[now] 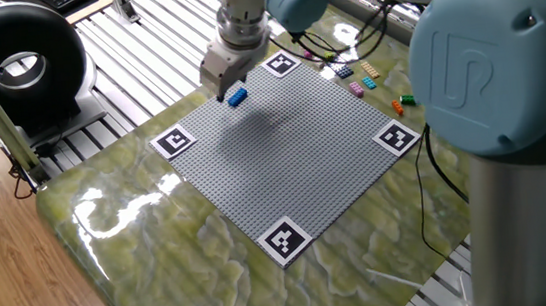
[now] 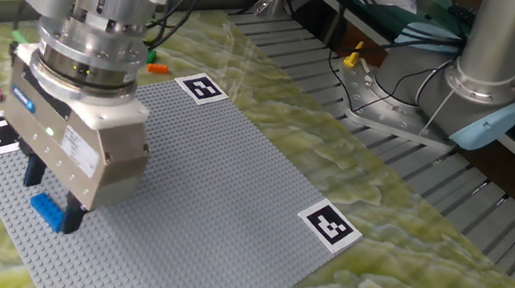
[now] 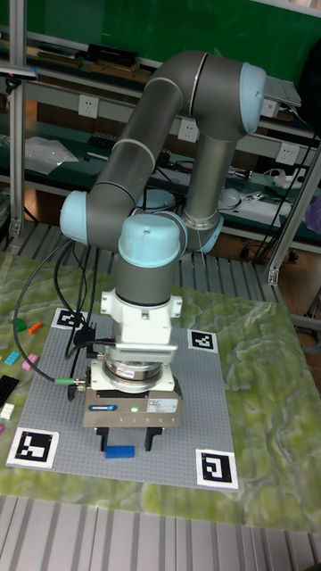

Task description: Stack small Lego blocks one on top of the other

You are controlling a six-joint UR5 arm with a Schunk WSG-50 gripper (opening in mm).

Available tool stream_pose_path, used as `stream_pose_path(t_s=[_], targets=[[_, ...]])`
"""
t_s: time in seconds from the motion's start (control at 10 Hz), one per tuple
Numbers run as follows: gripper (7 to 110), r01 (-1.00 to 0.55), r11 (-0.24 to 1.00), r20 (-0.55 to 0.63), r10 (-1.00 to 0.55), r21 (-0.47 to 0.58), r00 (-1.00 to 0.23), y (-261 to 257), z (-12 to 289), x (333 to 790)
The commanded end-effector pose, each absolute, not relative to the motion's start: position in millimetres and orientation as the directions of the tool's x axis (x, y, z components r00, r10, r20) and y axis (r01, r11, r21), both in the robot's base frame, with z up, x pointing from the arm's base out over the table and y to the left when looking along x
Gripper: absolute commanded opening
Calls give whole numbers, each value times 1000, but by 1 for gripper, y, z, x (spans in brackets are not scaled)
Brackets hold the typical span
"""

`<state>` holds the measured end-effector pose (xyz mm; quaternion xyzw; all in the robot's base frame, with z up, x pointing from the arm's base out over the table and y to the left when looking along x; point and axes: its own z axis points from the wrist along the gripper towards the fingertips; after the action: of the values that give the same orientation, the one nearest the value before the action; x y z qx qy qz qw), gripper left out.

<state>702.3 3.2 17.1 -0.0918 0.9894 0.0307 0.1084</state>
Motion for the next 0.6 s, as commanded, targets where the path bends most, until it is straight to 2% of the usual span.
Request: stream_pose_path(t_s=[0.0, 0.2, 0.5], targets=[[66, -338, 936, -273, -301, 98, -914, 41, 30, 719], [66, -377, 922, -315, -335, 82, -888, 41, 19, 734], [66, -382, 923, -295, -352, 48, -888, 26, 7, 734]])
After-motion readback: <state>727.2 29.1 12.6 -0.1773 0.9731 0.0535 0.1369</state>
